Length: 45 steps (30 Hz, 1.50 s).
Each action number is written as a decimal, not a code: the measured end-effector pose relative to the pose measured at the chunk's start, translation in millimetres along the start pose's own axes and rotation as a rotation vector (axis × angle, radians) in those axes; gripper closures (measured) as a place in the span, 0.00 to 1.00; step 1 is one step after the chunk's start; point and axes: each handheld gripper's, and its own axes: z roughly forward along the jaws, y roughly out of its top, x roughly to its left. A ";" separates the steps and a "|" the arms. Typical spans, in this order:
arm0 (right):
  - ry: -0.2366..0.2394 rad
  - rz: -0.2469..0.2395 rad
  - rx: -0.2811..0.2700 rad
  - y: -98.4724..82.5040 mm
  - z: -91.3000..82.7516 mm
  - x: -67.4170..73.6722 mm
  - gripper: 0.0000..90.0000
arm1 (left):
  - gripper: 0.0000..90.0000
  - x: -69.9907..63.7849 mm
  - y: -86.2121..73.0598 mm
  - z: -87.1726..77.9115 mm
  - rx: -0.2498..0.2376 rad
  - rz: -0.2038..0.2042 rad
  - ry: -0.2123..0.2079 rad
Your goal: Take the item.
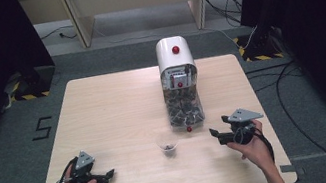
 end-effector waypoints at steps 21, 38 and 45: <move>-0.025 0.014 0.058 -35.3 -4.8 2.3 0.33 | 0.00 0.0 0.0 -0.1 0.001 0.000 0.001; -0.040 0.024 0.064 -49.0 -13.6 4.2 0.33 | 0.00 0.0 0.0 0.0 0.000 0.000 0.000; -0.044 0.035 0.075 -58.4 -20.5 4.4 0.33 | 0.00 0.0 0.0 -0.1 0.001 0.001 0.001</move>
